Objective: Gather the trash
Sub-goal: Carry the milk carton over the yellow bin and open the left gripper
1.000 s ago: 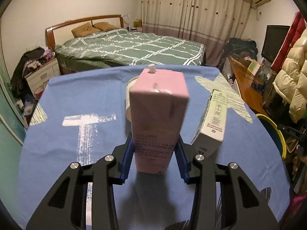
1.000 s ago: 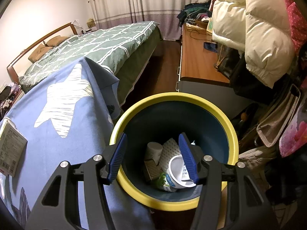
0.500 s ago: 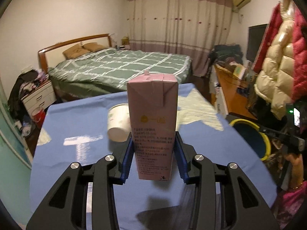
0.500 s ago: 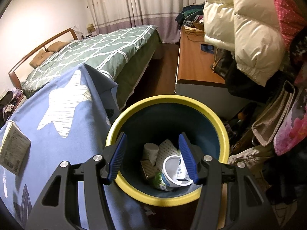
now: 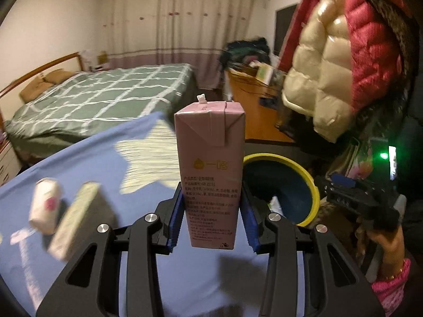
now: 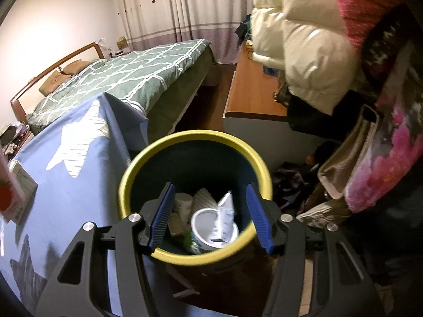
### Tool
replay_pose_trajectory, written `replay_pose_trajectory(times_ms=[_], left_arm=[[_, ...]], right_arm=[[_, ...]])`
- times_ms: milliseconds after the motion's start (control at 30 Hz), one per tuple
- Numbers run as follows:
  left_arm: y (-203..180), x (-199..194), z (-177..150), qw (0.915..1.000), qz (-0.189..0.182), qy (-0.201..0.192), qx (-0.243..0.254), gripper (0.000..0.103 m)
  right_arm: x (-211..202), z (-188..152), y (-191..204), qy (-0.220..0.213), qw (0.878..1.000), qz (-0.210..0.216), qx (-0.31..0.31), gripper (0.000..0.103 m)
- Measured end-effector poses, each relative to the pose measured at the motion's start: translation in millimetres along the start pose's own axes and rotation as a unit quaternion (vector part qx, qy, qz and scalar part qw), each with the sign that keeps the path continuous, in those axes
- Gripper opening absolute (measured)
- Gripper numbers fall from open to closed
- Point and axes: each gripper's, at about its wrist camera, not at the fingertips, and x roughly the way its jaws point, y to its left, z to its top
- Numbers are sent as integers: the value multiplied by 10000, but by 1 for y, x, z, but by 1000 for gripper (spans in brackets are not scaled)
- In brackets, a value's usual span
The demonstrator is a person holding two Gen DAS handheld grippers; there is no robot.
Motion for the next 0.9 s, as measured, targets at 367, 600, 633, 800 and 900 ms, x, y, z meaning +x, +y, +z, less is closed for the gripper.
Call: replay_pose_trajectory(times_ms=[367, 600, 633, 800, 900], left_arm=[[-81, 103, 32, 9977, -358, 493, 293, 40], [-114, 149, 33, 9958, -358, 712, 454, 41], [-116, 152, 33, 9956, -326, 732, 476, 41], [-120, 148, 35, 9971, -176, 595, 437, 73], [-111, 125, 35, 9983, -60, 382, 428, 73]], right_arm=[[4, -3, -46, 67, 9997, -38, 240, 54], [14, -5, -69, 160, 9989, -57, 431, 54], [15, -4, -72, 167, 9988, -57, 454, 54], [17, -4, -76, 185, 9987, -65, 479, 54], [18, -4, -71, 190, 9988, -73, 456, 54]])
